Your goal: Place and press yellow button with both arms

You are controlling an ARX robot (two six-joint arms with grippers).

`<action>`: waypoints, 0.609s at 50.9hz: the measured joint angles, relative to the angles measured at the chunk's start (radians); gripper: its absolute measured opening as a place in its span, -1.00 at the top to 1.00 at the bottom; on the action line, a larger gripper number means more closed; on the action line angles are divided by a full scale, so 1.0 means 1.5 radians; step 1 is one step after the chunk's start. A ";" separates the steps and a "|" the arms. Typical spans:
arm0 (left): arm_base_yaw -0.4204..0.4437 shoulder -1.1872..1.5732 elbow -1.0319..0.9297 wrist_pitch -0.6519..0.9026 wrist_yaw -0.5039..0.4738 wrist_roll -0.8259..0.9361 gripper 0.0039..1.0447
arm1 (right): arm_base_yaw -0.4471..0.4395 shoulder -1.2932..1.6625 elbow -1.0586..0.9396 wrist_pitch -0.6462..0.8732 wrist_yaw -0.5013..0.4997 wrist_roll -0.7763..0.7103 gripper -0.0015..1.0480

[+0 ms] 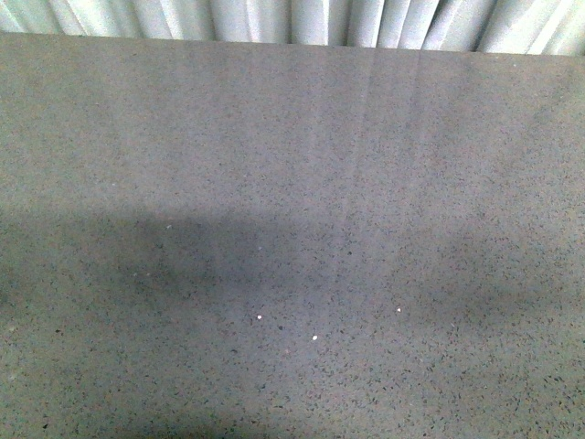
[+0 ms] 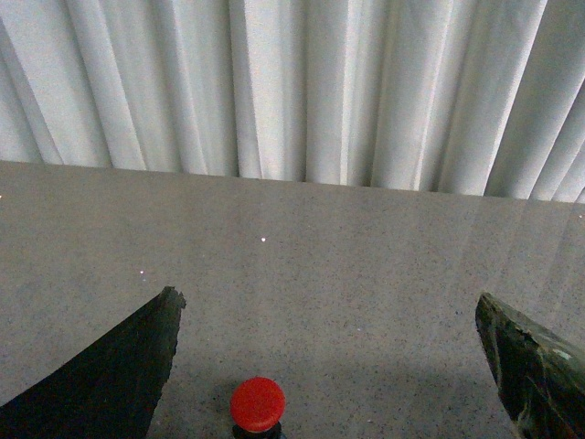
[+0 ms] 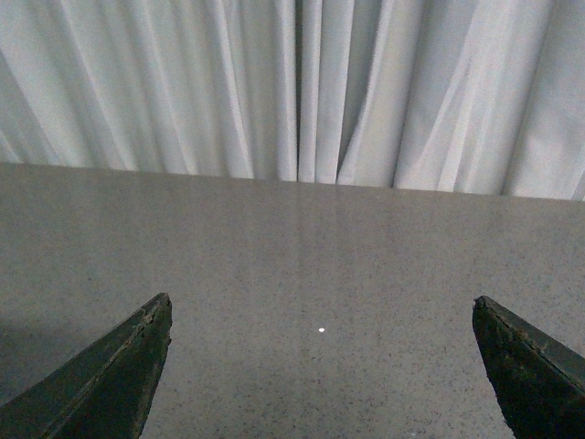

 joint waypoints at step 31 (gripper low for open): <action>0.000 0.000 0.000 0.000 0.000 0.000 -0.83 | 0.000 0.000 0.000 0.000 0.000 0.000 -0.82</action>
